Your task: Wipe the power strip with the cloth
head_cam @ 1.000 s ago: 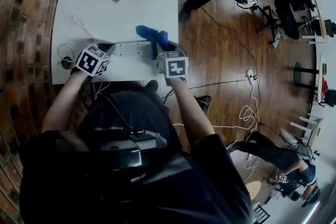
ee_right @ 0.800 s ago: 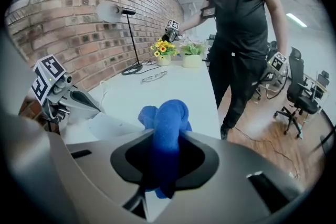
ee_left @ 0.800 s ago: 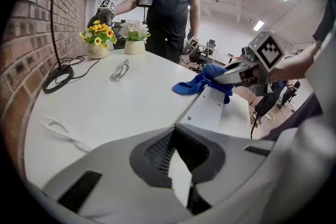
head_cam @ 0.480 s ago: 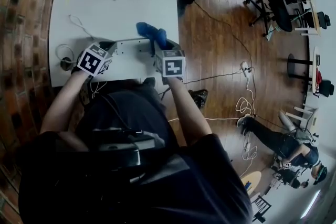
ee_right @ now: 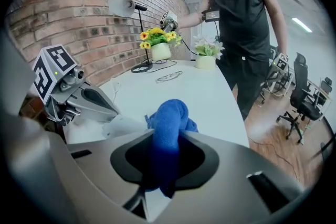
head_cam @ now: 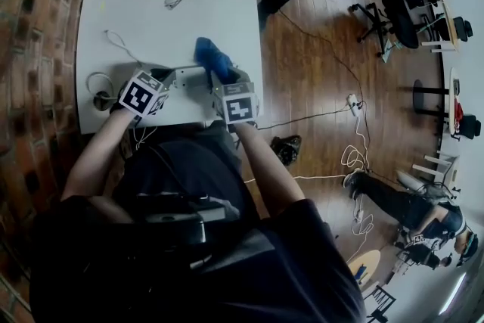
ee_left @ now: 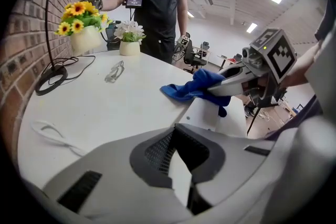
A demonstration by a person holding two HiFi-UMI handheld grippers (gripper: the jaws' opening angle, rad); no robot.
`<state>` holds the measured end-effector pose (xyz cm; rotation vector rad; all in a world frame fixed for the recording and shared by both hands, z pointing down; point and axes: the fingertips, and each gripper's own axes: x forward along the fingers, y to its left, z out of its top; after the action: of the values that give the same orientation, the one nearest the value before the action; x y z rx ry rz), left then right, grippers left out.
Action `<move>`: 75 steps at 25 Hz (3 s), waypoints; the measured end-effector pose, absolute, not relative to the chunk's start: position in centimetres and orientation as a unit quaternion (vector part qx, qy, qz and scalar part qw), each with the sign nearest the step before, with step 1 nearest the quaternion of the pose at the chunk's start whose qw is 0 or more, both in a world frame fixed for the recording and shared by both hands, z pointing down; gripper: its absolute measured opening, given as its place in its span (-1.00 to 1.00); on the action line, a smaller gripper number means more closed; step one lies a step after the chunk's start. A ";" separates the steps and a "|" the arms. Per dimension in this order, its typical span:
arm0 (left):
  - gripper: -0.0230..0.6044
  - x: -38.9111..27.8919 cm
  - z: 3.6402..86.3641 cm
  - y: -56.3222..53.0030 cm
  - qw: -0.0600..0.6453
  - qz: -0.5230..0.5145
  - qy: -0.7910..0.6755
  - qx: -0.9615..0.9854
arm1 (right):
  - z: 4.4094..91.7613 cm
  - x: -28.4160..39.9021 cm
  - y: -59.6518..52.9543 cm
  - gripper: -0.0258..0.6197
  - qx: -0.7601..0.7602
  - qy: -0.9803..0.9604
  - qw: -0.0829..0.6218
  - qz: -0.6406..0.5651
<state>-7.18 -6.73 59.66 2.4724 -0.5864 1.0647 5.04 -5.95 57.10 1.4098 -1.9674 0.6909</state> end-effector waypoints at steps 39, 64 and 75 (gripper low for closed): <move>-0.90 -7.1 59.5 -6.5 0.207 0.375 -0.179 0.886 | 56.6 -6.0 -6.2 -0.64 0.428 -0.817 0.254 0.291; -0.88 -7.2 59.4 -8.2 0.147 0.451 -0.232 0.850 | 54.6 6.1 -2.1 -0.64 0.386 -0.819 0.161 0.393; 0.05 -0.8 58.5 -3.4 0.095 0.542 -0.055 0.833 | 56.4 16.9 0.1 -0.64 0.433 -0.778 0.117 0.440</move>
<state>-0.76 -3.35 58.45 2.4691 -0.1633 1.6077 16.85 0.08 56.39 1.2670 -2.2774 1.2863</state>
